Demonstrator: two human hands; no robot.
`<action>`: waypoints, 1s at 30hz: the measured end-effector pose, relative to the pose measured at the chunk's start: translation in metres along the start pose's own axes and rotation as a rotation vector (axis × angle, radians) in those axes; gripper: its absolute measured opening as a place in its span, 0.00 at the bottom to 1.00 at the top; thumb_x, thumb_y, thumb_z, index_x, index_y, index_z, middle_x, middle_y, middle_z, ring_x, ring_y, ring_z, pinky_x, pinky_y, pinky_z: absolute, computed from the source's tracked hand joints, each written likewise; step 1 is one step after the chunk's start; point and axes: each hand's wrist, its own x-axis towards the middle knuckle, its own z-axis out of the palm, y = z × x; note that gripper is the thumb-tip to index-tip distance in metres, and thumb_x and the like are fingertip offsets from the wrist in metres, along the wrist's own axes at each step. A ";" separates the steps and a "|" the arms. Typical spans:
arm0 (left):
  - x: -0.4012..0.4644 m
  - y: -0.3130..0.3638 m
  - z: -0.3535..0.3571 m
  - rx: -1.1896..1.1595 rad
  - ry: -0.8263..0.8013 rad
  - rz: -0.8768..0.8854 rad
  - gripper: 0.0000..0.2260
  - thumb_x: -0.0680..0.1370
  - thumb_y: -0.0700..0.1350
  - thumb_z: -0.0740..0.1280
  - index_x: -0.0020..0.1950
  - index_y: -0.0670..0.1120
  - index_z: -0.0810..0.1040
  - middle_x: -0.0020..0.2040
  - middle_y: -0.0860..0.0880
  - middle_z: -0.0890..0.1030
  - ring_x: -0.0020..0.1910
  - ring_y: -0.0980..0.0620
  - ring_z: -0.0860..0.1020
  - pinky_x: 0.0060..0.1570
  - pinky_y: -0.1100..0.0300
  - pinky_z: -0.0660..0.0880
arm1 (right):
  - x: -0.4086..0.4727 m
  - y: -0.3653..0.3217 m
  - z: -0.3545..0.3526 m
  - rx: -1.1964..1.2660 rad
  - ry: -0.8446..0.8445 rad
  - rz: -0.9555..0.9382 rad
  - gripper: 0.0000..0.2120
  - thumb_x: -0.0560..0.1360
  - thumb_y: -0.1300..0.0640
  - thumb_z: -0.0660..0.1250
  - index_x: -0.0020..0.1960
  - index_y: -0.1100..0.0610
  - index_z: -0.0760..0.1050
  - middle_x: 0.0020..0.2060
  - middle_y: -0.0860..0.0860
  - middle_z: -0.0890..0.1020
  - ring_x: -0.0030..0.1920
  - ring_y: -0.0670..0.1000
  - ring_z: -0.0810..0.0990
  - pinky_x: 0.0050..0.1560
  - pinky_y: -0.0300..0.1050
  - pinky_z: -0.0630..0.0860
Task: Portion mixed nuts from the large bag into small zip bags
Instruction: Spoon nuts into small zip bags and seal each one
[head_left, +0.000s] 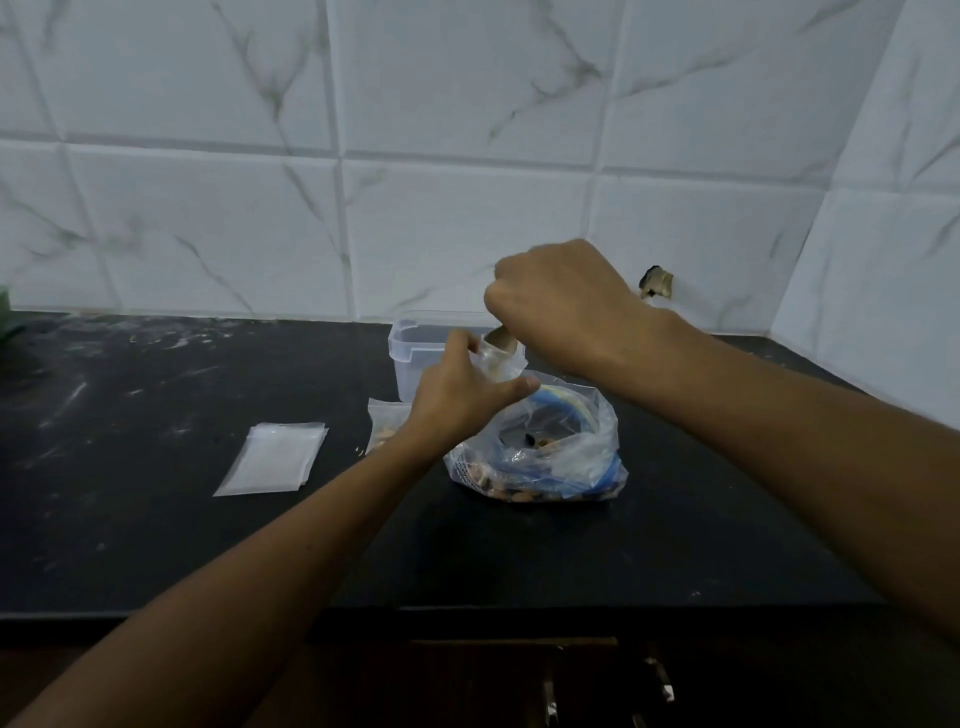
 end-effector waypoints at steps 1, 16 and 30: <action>0.000 0.000 0.000 -0.023 0.002 0.000 0.30 0.70 0.58 0.75 0.64 0.48 0.65 0.53 0.50 0.76 0.51 0.50 0.77 0.51 0.52 0.78 | 0.000 0.001 0.000 -0.014 -0.015 -0.002 0.19 0.75 0.69 0.60 0.32 0.59 0.54 0.30 0.52 0.61 0.37 0.55 0.70 0.36 0.46 0.63; -0.007 -0.016 -0.019 -0.216 -0.138 -0.045 0.32 0.70 0.59 0.75 0.66 0.48 0.66 0.56 0.48 0.80 0.51 0.52 0.81 0.50 0.52 0.81 | -0.010 0.028 0.086 0.424 -0.349 0.409 0.07 0.73 0.62 0.67 0.51 0.58 0.77 0.42 0.54 0.77 0.41 0.55 0.77 0.39 0.45 0.70; -0.008 -0.021 -0.010 -0.274 -0.196 -0.088 0.29 0.64 0.63 0.76 0.57 0.52 0.70 0.53 0.47 0.82 0.51 0.49 0.82 0.53 0.43 0.80 | 0.004 -0.025 0.150 0.953 -0.538 0.303 0.08 0.74 0.62 0.69 0.42 0.49 0.79 0.42 0.51 0.85 0.45 0.49 0.82 0.48 0.43 0.76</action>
